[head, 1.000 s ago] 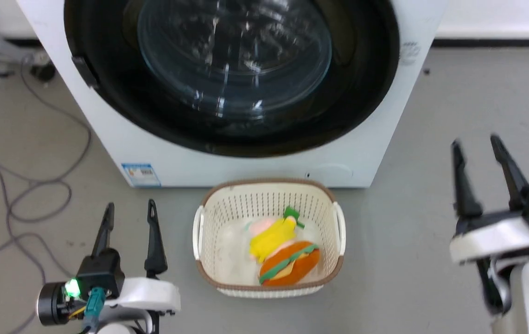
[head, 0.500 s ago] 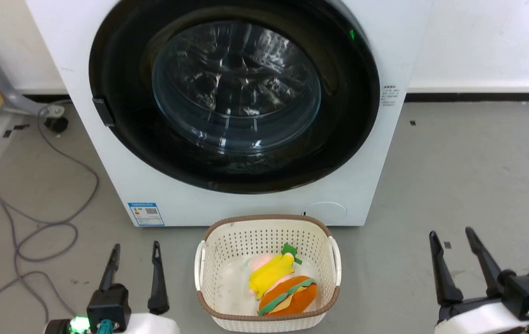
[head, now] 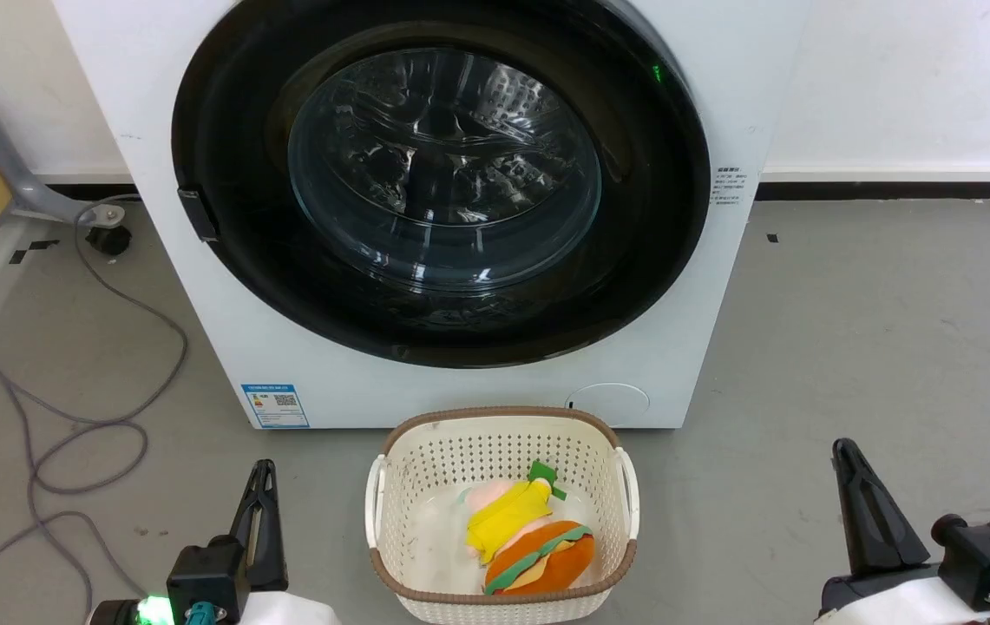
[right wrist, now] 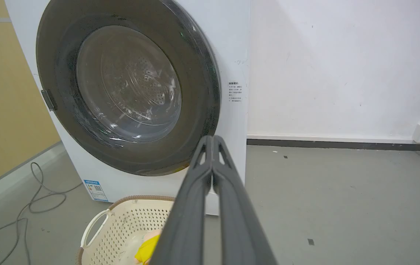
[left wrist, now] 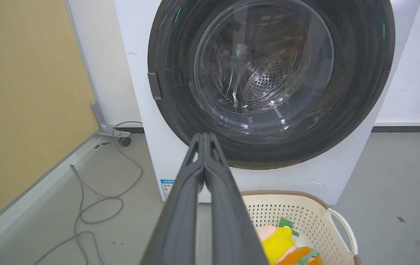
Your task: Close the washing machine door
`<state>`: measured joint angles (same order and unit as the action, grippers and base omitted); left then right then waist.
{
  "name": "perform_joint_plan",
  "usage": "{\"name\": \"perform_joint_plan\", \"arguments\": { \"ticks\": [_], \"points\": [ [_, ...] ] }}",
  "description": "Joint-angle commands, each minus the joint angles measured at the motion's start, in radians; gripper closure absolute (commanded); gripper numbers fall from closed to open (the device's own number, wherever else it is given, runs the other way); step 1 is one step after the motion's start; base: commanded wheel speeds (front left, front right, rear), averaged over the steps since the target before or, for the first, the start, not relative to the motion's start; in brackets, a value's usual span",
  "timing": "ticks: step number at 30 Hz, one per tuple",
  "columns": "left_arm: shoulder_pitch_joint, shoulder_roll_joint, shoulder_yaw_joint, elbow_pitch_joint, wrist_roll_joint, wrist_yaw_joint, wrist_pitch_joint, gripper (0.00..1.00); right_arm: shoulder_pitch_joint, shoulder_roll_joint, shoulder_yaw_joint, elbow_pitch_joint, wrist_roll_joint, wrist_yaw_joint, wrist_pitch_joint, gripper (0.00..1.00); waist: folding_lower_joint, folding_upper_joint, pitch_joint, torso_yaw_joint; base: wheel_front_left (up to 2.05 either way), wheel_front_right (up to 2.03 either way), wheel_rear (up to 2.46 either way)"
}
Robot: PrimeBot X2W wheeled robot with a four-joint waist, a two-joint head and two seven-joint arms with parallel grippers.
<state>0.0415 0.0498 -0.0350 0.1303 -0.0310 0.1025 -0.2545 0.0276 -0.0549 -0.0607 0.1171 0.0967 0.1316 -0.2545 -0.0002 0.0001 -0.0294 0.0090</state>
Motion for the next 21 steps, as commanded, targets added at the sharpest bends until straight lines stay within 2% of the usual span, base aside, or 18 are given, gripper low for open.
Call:
{"name": "perform_joint_plan", "arguments": {
  "ticks": [1, 21],
  "points": [
    [-0.001, 0.0, 0.001, -0.003, 0.001, -0.003, 0.006, 1.0, -0.001, 0.0, 0.001, -0.003, -0.003, 0.0, 0.006, 1.0, 0.0002, -0.0001, 0.001, 0.0, 0.0, 0.0, 0.0],
    [-0.008, 0.0, 0.006, -0.024, 0.006, -0.019, 0.047, 1.0, -0.005, 0.001, 0.011, -0.022, -0.018, 0.0, 0.046, 1.0, 0.0002, -0.0001, 0.005, -0.002, 0.0, 0.0, 0.0]
  ]
}}
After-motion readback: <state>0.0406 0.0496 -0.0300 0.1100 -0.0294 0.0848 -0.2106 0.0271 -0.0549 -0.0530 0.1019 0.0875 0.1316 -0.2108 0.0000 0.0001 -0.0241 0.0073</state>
